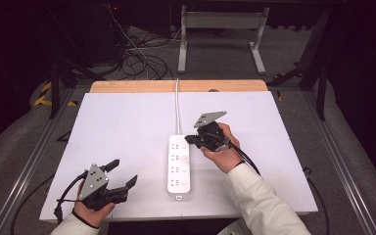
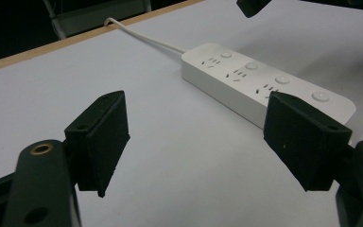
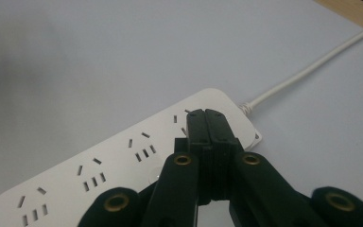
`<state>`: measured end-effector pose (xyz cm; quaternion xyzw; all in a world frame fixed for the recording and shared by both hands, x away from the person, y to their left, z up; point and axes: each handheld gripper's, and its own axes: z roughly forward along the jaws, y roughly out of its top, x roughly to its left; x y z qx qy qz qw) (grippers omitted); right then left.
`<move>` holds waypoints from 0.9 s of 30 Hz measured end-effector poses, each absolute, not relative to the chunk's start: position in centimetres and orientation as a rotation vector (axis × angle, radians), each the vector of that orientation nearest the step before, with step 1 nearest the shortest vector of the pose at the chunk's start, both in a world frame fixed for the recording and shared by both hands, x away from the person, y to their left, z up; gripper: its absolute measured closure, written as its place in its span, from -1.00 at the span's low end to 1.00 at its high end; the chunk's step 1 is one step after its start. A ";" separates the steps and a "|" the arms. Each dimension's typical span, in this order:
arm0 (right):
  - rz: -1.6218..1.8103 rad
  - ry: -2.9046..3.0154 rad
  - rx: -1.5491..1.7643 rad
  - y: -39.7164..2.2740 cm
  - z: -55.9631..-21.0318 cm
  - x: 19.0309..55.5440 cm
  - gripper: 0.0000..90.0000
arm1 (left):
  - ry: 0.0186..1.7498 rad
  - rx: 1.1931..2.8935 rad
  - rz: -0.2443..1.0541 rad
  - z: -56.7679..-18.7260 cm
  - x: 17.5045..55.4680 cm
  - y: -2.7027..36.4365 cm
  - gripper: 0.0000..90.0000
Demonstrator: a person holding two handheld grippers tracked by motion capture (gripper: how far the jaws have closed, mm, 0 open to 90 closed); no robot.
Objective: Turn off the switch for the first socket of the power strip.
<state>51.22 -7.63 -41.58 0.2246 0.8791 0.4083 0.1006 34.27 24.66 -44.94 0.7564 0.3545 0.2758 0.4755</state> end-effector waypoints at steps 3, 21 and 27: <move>1.197 2.607 0.673 -7.2 -42.2 51.6 1.00 | 0.868 1.849 0.672 -45.0 34.3 24.6 -0.48; 1.156 2.630 0.727 -6.1 -44.5 52.7 1.00 | 0.871 1.856 0.667 -45.0 34.3 24.6 -0.48; 1.133 2.636 0.733 -5.7 -45.1 52.7 1.00 | 0.869 1.857 0.664 -45.0 34.3 24.6 -0.48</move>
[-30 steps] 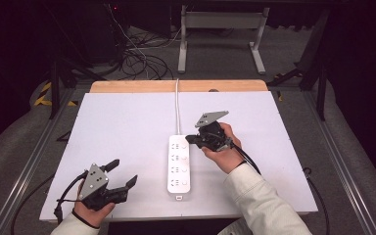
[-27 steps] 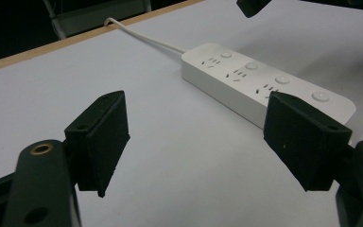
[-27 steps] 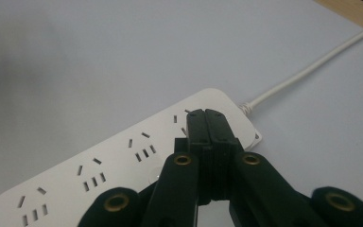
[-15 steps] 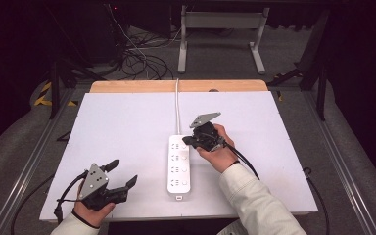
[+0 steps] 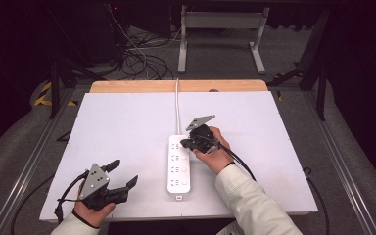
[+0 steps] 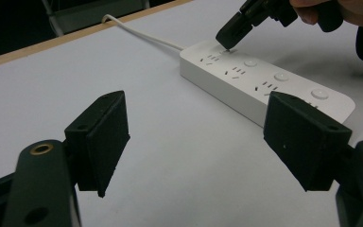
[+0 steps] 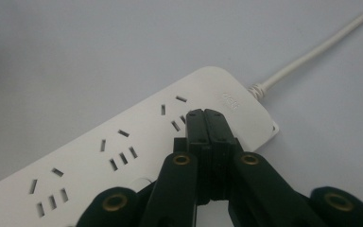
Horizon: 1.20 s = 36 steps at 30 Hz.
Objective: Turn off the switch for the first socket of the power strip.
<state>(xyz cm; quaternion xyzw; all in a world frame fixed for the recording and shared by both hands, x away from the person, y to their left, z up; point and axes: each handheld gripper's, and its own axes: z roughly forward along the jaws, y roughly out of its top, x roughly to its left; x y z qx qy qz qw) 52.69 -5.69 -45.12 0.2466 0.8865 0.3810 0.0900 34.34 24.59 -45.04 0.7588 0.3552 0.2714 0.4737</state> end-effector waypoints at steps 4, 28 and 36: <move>1.129 2.632 0.744 -5.6 -45.3 52.7 1.00 | 0.869 1.859 0.665 -45.0 34.3 24.6 -0.48; 1.094 2.618 0.725 -5.3 -45.6 52.5 1.00 | 0.863 1.866 0.672 -45.0 34.3 24.6 -0.48; 1.118 2.618 0.729 -5.5 -45.8 52.6 1.00 | 0.865 1.868 0.668 -45.1 34.3 24.5 -0.48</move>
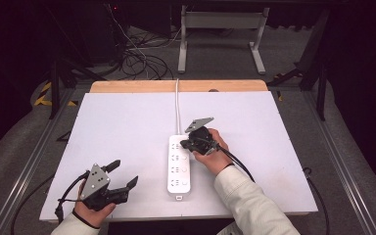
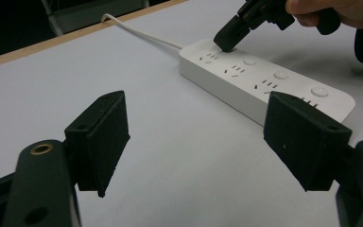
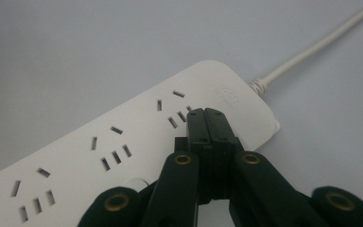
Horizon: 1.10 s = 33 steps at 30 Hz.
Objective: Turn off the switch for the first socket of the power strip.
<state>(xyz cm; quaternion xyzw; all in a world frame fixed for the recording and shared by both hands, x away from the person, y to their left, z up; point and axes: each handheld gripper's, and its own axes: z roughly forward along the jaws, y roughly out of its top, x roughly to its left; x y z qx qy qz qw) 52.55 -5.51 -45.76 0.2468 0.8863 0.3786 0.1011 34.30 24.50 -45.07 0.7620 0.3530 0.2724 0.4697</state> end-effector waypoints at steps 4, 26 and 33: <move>1.121 2.619 0.731 -5.5 -45.8 52.6 1.00 | 0.866 1.867 0.669 -45.1 34.3 24.5 -0.48; 1.107 2.600 0.739 -5.4 -45.8 52.3 1.00 | 0.865 1.868 0.668 -45.1 34.3 24.5 -0.48; 1.107 2.599 0.739 -5.4 -45.8 52.3 1.00 | 0.867 1.869 0.668 -45.1 34.3 24.5 -0.48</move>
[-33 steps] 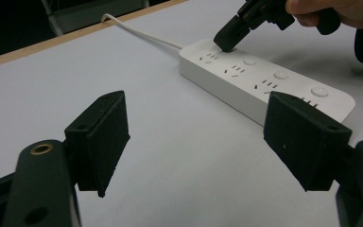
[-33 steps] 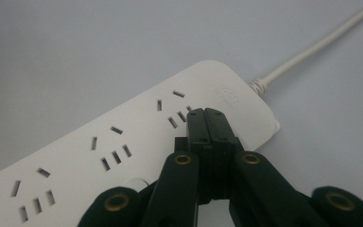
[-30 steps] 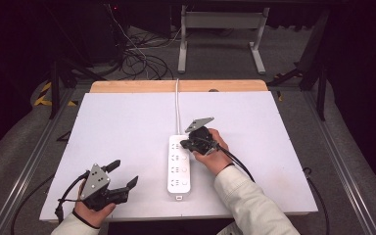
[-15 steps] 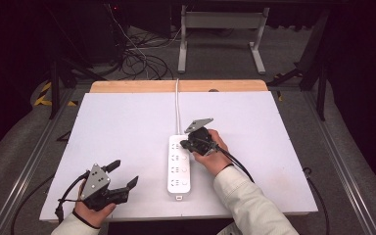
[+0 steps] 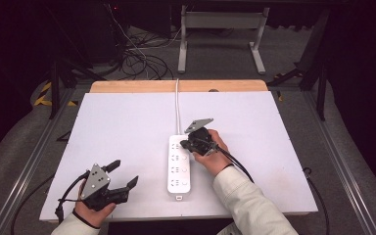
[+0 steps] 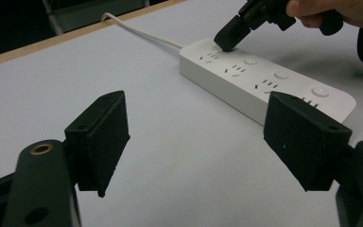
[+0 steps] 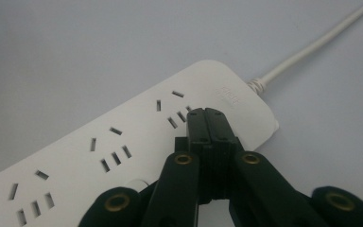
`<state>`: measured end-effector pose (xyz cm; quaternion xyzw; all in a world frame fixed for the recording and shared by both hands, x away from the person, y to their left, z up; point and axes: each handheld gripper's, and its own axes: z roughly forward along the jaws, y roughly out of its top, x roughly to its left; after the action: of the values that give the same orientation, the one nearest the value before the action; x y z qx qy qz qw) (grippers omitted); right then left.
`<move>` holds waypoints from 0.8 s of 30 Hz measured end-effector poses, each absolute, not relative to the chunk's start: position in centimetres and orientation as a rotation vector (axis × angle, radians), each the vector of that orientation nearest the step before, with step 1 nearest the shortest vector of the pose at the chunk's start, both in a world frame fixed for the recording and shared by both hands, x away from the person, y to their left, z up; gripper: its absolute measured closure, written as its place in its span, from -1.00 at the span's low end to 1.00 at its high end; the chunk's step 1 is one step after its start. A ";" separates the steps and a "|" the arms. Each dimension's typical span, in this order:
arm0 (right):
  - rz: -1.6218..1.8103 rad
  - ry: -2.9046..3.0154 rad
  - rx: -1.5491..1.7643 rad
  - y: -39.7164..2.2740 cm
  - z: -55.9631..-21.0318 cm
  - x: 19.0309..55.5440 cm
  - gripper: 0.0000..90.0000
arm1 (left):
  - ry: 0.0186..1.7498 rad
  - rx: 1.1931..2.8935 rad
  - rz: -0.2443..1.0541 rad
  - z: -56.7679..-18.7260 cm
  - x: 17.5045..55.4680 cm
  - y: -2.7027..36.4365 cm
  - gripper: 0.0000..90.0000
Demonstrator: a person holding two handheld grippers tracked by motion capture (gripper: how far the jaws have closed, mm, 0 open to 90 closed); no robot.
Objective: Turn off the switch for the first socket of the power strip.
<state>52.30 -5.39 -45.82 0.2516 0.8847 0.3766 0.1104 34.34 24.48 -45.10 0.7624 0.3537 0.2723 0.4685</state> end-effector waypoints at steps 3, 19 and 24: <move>1.108 2.604 0.741 -5.4 -45.8 52.3 1.00 | 0.869 1.868 0.668 -45.1 34.3 24.5 -0.48; 1.083 2.602 0.745 -5.2 -45.7 52.2 1.00 | 0.873 1.866 0.661 -45.2 34.3 24.4 -0.48; 1.065 2.599 0.733 -5.1 -45.8 52.1 1.00 | 0.872 1.870 0.664 -45.2 34.4 24.4 -0.48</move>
<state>52.12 -5.07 -45.78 0.2509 0.8889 0.3644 0.1191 34.38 24.40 -45.19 0.7623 0.3555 0.2707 0.4682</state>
